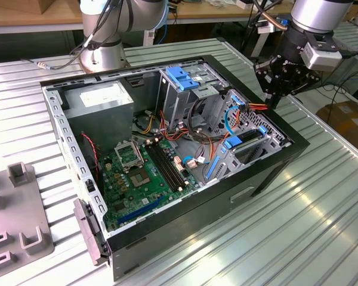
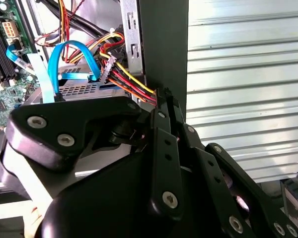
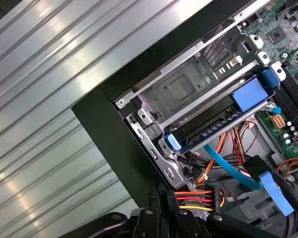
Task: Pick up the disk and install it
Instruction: 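Insert the first disk wire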
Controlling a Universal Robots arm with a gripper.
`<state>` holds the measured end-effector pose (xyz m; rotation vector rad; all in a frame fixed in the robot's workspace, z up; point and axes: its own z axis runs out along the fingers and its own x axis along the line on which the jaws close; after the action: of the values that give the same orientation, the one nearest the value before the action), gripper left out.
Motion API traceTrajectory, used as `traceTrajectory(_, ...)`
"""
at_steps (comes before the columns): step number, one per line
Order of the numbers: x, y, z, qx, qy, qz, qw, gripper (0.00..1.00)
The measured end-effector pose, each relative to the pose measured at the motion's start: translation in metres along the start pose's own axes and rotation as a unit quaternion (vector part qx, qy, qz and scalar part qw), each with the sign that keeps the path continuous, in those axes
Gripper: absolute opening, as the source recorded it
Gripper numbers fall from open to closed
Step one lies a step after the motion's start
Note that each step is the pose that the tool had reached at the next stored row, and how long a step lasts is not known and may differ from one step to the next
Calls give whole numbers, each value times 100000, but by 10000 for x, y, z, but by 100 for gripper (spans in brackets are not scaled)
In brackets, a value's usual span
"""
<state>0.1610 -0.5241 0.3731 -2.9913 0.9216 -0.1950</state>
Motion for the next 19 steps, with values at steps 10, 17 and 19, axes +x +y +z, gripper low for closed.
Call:
traceTrajectory(10,-240,165,-26,-990,352,8435,99638,16)
traceTrajectory(17,-243,166,-25,-1371,489,11625,99311,16)
traceTrajectory(19,-249,171,-25,-1447,515,12298,99229,16)
